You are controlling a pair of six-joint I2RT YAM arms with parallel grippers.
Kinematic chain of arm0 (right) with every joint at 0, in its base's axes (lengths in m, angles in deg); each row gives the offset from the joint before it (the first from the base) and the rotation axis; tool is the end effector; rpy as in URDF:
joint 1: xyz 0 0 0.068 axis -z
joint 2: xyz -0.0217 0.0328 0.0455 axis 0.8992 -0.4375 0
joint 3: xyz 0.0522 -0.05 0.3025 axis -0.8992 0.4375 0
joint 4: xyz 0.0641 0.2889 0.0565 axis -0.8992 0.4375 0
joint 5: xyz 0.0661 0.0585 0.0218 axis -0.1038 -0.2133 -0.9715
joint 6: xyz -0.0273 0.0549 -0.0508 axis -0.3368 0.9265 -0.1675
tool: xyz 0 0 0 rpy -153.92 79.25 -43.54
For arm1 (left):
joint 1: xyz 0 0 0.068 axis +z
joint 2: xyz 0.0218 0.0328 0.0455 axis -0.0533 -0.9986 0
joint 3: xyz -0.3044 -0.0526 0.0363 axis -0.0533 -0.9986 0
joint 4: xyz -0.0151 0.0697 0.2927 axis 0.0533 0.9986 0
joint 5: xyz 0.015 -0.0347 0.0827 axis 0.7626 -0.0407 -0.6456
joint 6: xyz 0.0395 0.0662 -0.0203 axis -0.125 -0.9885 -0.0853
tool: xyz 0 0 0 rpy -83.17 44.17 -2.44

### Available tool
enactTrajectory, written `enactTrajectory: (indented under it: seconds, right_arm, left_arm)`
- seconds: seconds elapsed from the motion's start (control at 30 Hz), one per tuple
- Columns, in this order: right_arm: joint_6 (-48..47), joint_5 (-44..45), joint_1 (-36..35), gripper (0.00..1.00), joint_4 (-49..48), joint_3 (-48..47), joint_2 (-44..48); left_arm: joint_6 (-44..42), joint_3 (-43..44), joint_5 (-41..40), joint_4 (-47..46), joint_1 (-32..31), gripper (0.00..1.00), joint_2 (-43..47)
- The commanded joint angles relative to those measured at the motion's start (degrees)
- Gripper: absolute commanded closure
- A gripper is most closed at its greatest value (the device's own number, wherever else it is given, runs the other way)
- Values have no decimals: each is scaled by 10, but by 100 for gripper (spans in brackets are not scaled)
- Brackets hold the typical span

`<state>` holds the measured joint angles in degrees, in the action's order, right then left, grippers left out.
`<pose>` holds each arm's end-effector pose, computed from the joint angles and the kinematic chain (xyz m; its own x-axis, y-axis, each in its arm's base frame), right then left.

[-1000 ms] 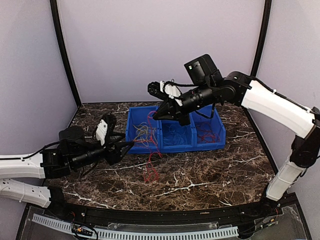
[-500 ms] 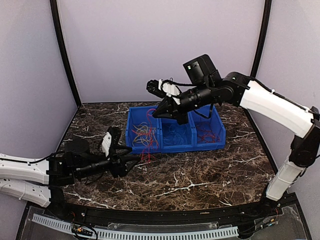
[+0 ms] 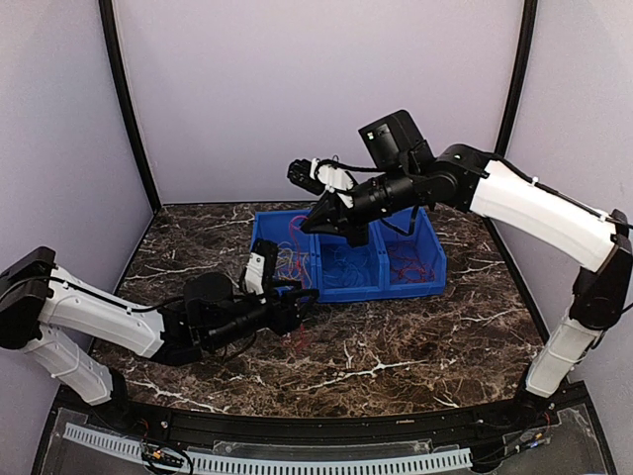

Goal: Untangle the cables

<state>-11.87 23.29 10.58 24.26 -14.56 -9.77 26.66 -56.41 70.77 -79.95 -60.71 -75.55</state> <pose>0.2455 0.3743 0.4204 0.1230 -0.5288 -0.8398 -0.9788 0.0751 -0.1907 0.1689 -0.3082 0.2270 -0.3152 -0.2107 -0.9253 0.7101 0.5945 -0.3773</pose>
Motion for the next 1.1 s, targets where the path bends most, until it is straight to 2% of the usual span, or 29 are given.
enactTrajectory:
  seconds: [0.0, 0.03, 0.1, 0.2, 0.23, 0.33, 0.37, 0.47, 0.57, 0.67, 0.77, 0.87, 0.97, 1.07]
  right_arm:
    - [6, 17, -2, 100, -23, 2, -2]
    - [7, 24, 2, 100, -24, 1, -1]
    - [9, 29, 21, 100, -22, -3, 2]
    - [14, 21, 79, 100, -28, -8, 16]
    - [13, 25, 101, 100, -32, -7, 23]
    - [20, 31, 195, 100, -66, 7, 46]
    - [27, 26, 246, 100, -81, 18, 52]
    - [44, 2, 355, 100, -115, 39, 61]
    - [58, -20, 444, 100, -119, 28, 43]
    - [84, -38, 511, 100, -117, 3, 19]
    - [98, -34, 555, 100, -134, -3, 11]
    - [103, 8, 566, 100, -166, 9, 18]
    - [101, 20, 570, 100, -174, 6, 18]
    - [97, 8, 570, 100, -170, 5, 19]
  left_arm:
    - [9, 24, -8, -82, -1, 61, -21]
    - [9, 25, -3, -82, -1, 72, -22]
    - [12, 17, 17, -82, -2, 85, -21]
    - [21, -17, 46, -66, -2, 98, 3]
    - [24, -28, 47, -60, -3, 99, 21]
    - [50, -95, 28, -14, -5, 100, 77]
    - [57, -110, 20, 8, -5, 100, 115]
    - [103, -184, -43, 77, -5, 100, 210]
    - [147, -216, -128, 221, -5, 100, 334]
    - [214, -235, -192, 332, -5, 100, 418]
    - [270, -244, -248, 427, -5, 100, 489]
    - [294, -236, -279, 495, -4, 100, 518]
    - [267, -212, -298, 506, -5, 100, 518]
    - [197, -188, -284, 442, -4, 100, 495]
